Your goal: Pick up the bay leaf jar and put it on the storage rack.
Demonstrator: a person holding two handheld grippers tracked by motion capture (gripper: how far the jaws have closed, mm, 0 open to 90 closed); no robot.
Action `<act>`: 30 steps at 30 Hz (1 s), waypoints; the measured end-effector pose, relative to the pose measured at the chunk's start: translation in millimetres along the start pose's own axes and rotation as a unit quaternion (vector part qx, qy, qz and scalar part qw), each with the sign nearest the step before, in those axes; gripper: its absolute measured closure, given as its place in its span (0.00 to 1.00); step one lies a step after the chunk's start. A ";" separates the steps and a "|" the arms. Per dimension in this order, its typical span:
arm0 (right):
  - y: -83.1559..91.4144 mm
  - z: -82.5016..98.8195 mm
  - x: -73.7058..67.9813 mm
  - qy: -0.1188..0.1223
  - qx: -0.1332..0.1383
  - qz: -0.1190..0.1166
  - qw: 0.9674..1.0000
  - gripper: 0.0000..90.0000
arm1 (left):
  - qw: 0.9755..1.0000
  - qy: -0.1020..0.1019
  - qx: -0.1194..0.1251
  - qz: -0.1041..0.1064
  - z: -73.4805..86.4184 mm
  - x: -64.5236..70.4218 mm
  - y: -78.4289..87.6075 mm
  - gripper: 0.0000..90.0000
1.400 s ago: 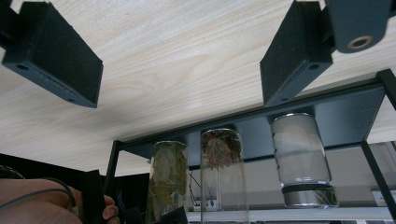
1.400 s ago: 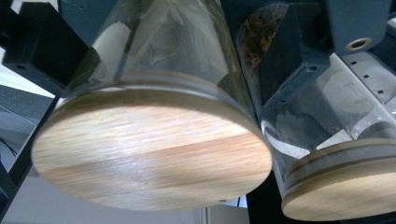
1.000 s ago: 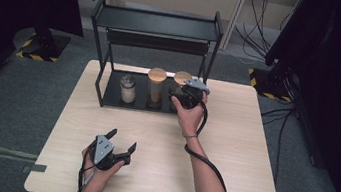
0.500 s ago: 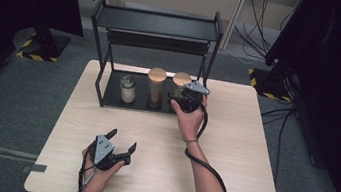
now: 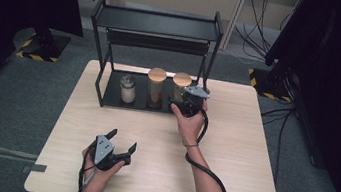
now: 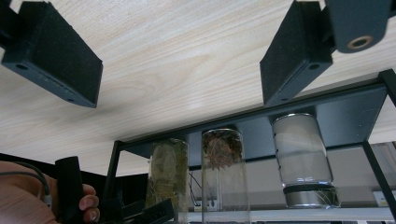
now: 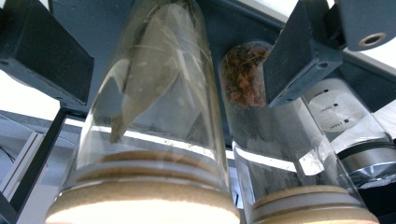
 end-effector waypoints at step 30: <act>31.3 -3.0 -3.0 0.005 0.013 -0.028 1.000 0.08 | 1.000 -0.003 0.000 0.000 -0.1 0.9 0.1 0.14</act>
Point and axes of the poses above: each handheld gripper's, and its own axes: y roughly backward along the jaws, z roughly out of its underside, x roughly to its right, the point moved 2 cm from there along -y, roughly forward along the jaws, and after that the axes turned 14 degrees about x, right-handed, at the moved point
